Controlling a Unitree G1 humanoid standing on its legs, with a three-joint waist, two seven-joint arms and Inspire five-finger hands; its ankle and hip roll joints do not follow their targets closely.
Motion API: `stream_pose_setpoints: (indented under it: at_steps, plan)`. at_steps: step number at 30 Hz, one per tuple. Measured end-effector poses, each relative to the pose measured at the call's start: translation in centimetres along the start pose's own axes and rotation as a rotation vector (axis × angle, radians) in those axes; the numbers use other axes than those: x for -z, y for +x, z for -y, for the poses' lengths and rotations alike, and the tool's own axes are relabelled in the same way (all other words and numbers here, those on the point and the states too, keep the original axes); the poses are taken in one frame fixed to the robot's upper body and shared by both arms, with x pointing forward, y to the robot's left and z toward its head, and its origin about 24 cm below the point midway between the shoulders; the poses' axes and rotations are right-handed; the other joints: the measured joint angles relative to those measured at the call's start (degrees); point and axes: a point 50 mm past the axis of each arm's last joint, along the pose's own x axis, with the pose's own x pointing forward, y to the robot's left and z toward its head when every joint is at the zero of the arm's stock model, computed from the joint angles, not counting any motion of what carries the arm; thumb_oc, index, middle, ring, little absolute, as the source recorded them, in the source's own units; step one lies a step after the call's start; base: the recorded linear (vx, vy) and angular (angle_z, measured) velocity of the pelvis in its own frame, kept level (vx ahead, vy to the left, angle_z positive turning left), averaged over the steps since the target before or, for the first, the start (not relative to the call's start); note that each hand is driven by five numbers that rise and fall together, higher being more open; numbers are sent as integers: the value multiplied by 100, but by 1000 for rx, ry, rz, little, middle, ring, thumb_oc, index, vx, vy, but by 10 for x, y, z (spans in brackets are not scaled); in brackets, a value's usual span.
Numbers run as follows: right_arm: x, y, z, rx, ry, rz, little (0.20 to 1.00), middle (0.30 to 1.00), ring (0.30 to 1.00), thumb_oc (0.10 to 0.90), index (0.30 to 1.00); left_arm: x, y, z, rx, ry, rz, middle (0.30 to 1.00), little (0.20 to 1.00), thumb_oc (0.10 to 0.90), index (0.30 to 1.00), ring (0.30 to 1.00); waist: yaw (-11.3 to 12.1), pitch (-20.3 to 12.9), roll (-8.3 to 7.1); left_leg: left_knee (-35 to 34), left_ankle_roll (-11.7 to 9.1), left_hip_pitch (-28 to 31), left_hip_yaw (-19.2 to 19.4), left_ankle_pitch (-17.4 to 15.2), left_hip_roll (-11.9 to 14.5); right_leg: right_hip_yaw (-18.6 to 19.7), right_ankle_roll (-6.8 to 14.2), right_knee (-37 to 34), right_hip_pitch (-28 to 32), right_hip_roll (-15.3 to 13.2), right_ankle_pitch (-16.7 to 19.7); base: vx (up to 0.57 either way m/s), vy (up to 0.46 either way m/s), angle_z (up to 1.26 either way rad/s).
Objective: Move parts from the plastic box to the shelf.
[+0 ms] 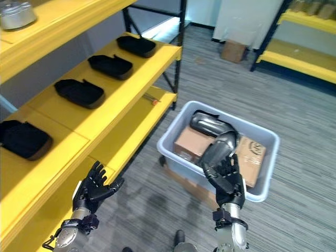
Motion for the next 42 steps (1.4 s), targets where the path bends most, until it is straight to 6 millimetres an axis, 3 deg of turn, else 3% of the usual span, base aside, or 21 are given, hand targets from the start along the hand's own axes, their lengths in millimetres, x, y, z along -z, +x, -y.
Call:
stream_pose_setpoints:
  at_steps: [1,2,3,5,6,7,8,9,10,11,12,13,15,17,18,21,24,31,36,39,42]
  plan:
    - [-3,-2,2,-5,-12,8,1000,1000,1000,900,1000,2,-2,-1,-5,-3,-9,1000,1000,900,1000,1000,149,39,-16,561,16,-287,-628,114,179,180,-125,-12,88,121,63,-56,17,-96]
    - [-6,-1,4,-7,-25,13,1000,1000,1000,900,1000,4,-5,-1,-3,-2,-19,1000,1000,900,1000,1000,158,77,-81,707,-90,-543,-1069,25,114,322,-171,-60,150,242,98,-112,44,-65]
    - [-12,0,5,-17,-41,30,1000,1000,1000,900,1000,4,-5,4,2,-20,-13,1000,1000,900,1000,1000,69,105,-134,637,-211,-856,-1516,-90,-223,336,-163,-105,71,216,102,-27,44,-45]
    - [-23,6,4,-47,-78,57,1000,1000,1000,900,1000,2,-4,16,12,-75,17,1000,1000,900,1000,1000,171,315,-214,-186,-86,-1091,-2046,-400,-1201,790,-165,-282,-72,187,318,131,83,-78]
    - [-23,7,6,-40,-83,54,1000,1000,1000,900,1000,6,-4,18,7,-90,5,1000,1000,900,1000,1000,247,337,-224,-919,-49,-1029,-2206,-439,-1495,995,-65,-426,-65,197,356,290,160,-134]
    - [-18,9,10,-22,-84,31,1000,1000,1000,900,1000,13,-4,18,-1,-93,-24,1000,1000,900,1000,1000,302,430,-116,-2374,-68,-893,-2176,-277,-1611,1062,-46,-648,129,376,485,210,110,-94]
    - [-16,7,13,-12,-92,18,1000,1000,1000,900,1000,15,-1,19,1,-93,-33,1000,1000,900,1000,1000,270,502,-7,-2525,-91,-966,-2219,-132,-1546,1050,-38,-724,281,482,475,279,135,-66]
    - [-11,7,13,-11,-97,-5,1000,1000,1000,900,1000,15,-1,18,-2,-91,-38,1000,1000,900,1000,1000,265,535,13,-2701,-170,-1022,-2452,-93,-1680,1214,-109,-766,370,548,490,189,56,-67]
    - [-7,10,15,-10,-118,-38,1000,1000,1000,900,1000,16,1,18,-4,-92,-40,1000,1000,900,1000,1000,514,573,14,-3154,-175,-1041,-3353,-79,-2014,1577,-98,-807,415,547,459,203,87,-118]
    - [-6,13,13,-30,-137,-52,1000,1000,1000,900,1000,16,1,19,-3,-93,-39,1000,1000,900,1000,1000,650,640,107,-3226,-206,-1066,-3636,-21,-2115,1792,-86,-814,470,606,458,196,115,-144]
    - [-5,15,10,-44,-142,-60,1000,1000,1000,900,1000,17,1,19,-5,-94,-45,1000,1000,900,1000,1000,610,694,261,-3159,-169,-1082,-3661,112,-2151,1913,-108,-855,608,708,421,169,129,-110]
    - [-3,13,10,-47,-136,-74,1000,1000,1000,900,1000,18,0,19,-8,-95,-51,1000,1000,900,1000,1000,603,708,388,-3008,2,-1040,-3611,234,-2109,2032,-129,-876,802,796,373,157,130,-85]
    - [-4,4,13,-43,-138,-78,1000,1000,1000,900,1000,15,3,20,3,-92,-38,1000,1000,900,1000,1000,536,692,411,-2784,66,-899,-3304,310,-2035,2135,-246,-967,1055,760,271,167,125,-38]
    - [-10,-1,18,-28,-139,-60,1000,1000,1000,900,1000,8,7,24,21,-95,-8,1000,1000,900,1000,1000,310,672,436,-2949,27,-629,-3145,426,-1935,2158,-132,-968,1124,678,68,180,124,-1]
    - [-12,-1,20,-19,-140,-53,1000,1000,1000,900,1000,7,9,26,28,-94,-8,1000,1000,900,1000,1000,277,673,434,-3191,203,-504,-2938,895,-1930,2170,3,-923,1134,617,-36,171,128,-28]
    - [-6,-1,14,-31,-115,-65,1000,1000,1000,900,1000,-1,13,26,54,-65,14,1000,1000,900,1000,1000,317,660,157,-3291,514,-150,-2565,722,-2237,2116,457,-644,1173,177,-284,138,109,-46]
    - [-9,2,8,-63,-108,-51,1000,1000,1000,900,1000,-10,15,29,89,-55,43,1000,1000,900,1000,1000,325,651,128,-3238,671,-28,-2492,502,-2521,1872,630,-599,1259,-128,-393,86,70,-12]
    - [-10,13,-6,-127,-95,-44,1000,1000,1000,900,1000,-9,12,22,85,-61,30,1000,1000,900,1000,1000,364,646,19,-3207,812,-120,-2379,353,-2758,1766,808,-755,1237,-397,-463,64,78,-4]
    - [-18,21,-8,-133,-130,-14,1000,1000,1000,900,1000,-4,9,25,97,-62,8,1000,1000,900,1000,1000,342,615,-54,-2928,729,-433,-2230,191,-2721,1817,687,-738,1000,-434,-534,78,154,-17]
    - [-18,22,-10,-130,-142,-9,1000,1000,1000,900,1000,-3,13,27,101,-62,1,1000,1000,900,1000,1000,336,575,-27,-2946,835,-376,-2163,67,-2660,1775,780,135,605,-344,-649,13,150,-17]
    - [-16,19,-11,-120,-125,-9,1000,1000,1000,900,1000,-1,17,29,105,-50,-9,1000,1000,900,1000,1000,273,569,17,-2955,916,-202,-2285,132,-2566,1622,1001,2285,-325,-169,-721,17,119,7]
